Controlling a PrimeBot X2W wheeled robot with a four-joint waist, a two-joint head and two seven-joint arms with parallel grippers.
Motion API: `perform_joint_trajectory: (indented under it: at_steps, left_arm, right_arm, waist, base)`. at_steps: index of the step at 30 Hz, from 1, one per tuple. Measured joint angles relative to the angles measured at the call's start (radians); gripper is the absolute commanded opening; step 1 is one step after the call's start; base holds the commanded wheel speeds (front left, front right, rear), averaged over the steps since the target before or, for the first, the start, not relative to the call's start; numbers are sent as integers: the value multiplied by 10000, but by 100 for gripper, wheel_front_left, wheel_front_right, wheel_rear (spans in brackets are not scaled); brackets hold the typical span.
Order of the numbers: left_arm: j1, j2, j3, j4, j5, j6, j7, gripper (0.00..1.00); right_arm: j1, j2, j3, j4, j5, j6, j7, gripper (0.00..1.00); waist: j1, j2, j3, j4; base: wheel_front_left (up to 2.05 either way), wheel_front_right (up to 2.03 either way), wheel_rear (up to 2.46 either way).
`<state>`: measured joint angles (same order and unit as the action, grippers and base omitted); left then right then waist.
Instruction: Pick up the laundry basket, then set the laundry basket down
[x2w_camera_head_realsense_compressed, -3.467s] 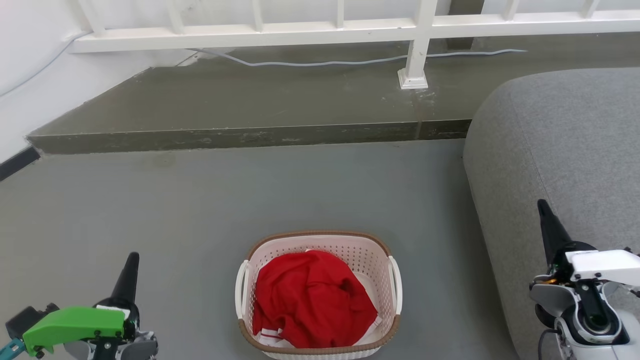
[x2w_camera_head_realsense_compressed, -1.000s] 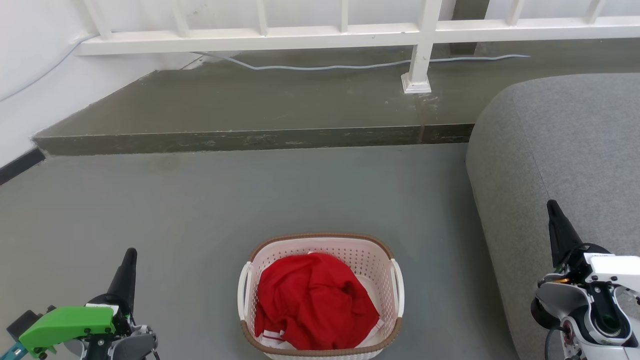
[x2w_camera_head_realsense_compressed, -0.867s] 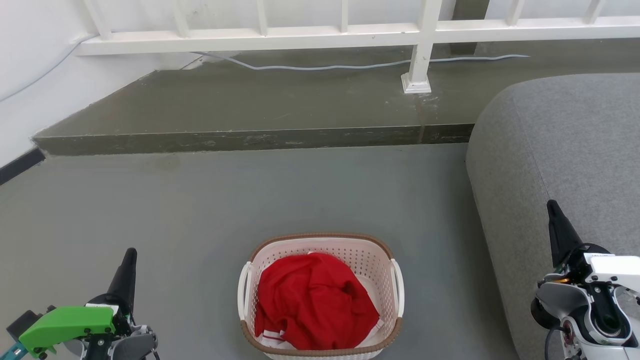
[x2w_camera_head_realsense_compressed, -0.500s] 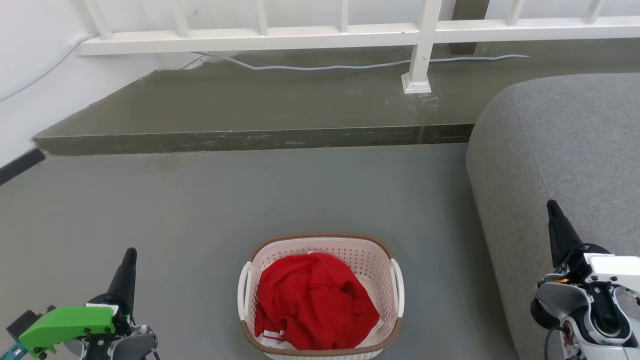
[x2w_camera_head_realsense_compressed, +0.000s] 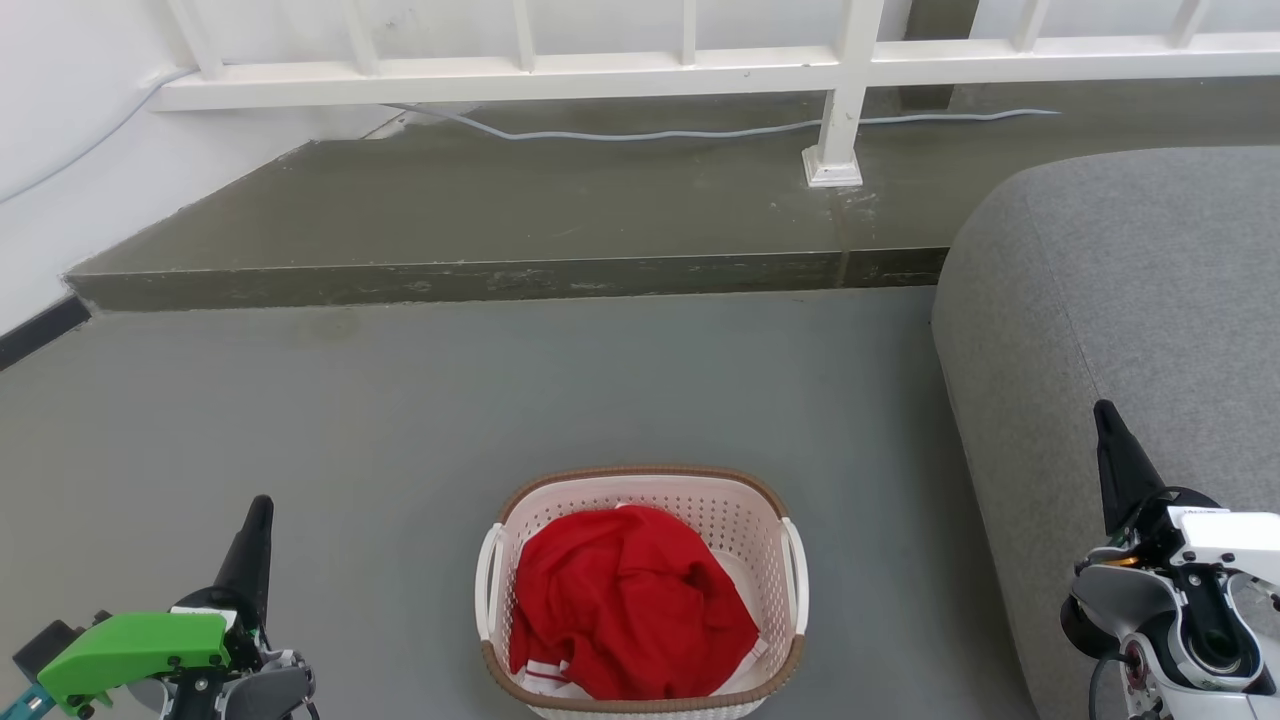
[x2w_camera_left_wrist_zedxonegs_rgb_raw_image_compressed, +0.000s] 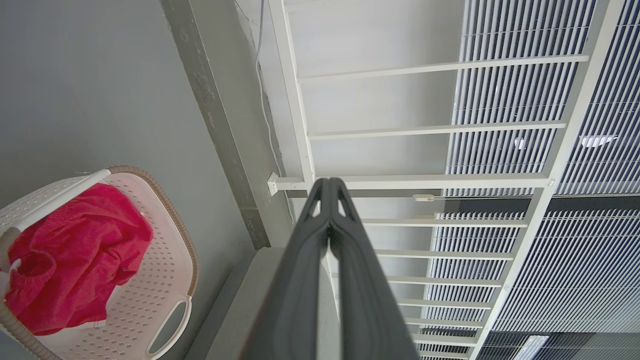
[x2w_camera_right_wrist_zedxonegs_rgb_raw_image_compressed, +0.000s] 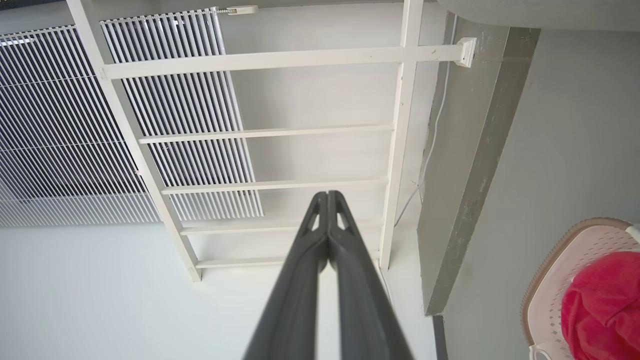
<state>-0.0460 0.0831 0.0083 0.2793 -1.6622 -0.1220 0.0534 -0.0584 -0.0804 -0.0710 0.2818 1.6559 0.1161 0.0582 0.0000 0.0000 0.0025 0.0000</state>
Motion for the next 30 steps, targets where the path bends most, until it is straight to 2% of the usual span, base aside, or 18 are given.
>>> perform_joint_trajectory:
  at_steps: [30]
  left_arm:
    - [-4,-15,58,2,2,-2,46,0]
  right_arm:
    - [-2,10,-44,-4,-2,0,13,0]
  waist:
    - [0,0,2,0]
  base:
    - [0,0,0]
